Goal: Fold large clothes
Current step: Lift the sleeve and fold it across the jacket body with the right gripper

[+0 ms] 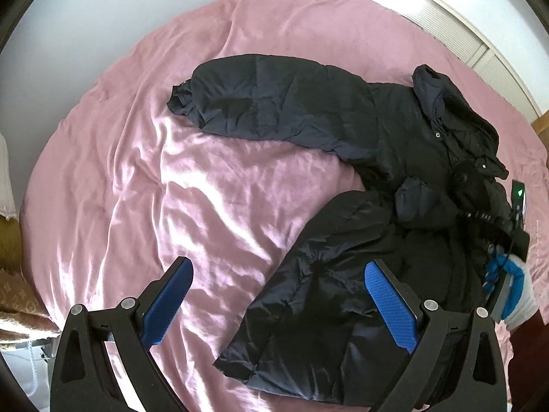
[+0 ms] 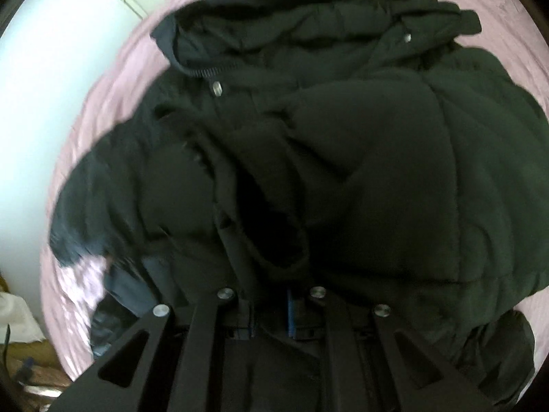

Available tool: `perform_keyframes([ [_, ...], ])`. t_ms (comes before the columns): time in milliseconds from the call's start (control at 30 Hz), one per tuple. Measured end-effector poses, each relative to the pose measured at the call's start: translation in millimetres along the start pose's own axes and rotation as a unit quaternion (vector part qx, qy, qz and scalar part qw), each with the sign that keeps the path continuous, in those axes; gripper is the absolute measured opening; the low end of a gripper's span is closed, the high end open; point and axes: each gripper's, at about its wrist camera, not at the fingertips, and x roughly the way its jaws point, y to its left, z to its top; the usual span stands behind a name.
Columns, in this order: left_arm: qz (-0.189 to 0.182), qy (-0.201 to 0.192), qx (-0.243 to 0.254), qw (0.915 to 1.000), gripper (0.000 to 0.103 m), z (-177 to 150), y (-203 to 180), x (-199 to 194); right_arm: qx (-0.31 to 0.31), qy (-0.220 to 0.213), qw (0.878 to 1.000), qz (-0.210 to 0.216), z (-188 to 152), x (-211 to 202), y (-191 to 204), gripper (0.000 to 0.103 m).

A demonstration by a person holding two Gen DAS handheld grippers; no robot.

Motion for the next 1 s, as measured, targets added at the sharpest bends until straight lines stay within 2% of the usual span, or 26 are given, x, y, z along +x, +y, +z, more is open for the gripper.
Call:
perform_keyframes([
  [167, 0.0, -0.007, 0.012, 0.9999, 0.099, 1, -9, 3, -0.022, 0.002, 1.0, -0.021, -14, 2, 4, 0.015],
  [300, -0.019, -0.009, 0.032, 0.9993, 0.099, 6, -24, 4, -0.053, 0.006, 0.998, -0.047, -5, 5, 27, 0.02],
  [467, -0.045, -0.004, 0.062, 0.9971, 0.099, 22, -48, 8, -0.073, 0.014, 0.997, -0.032, -21, -10, 38, 0.046],
  [667, -0.049, -0.021, 0.114, 0.9921, 0.099, 40, -102, 13, -0.104, -0.005, 0.995, 0.006, -37, -51, 47, 0.05],
  [733, -0.054, -0.025, 0.13, 0.9897, 0.099, 42, -124, 16, -0.106, -0.022, 0.994, 0.017, -38, -70, 36, 0.052],
  [867, -0.063, -0.025, 0.163, 0.9842, 0.099, 40, -179, 30, -0.088, -0.057, 0.994, 0.007, -31, -99, -7, 0.055],
  [1000, -0.086, -0.015, 0.182, 0.9795, 0.099, 39, -238, 56, -0.068, -0.084, 0.993, -0.053, -16, -114, -65, 0.055],
])
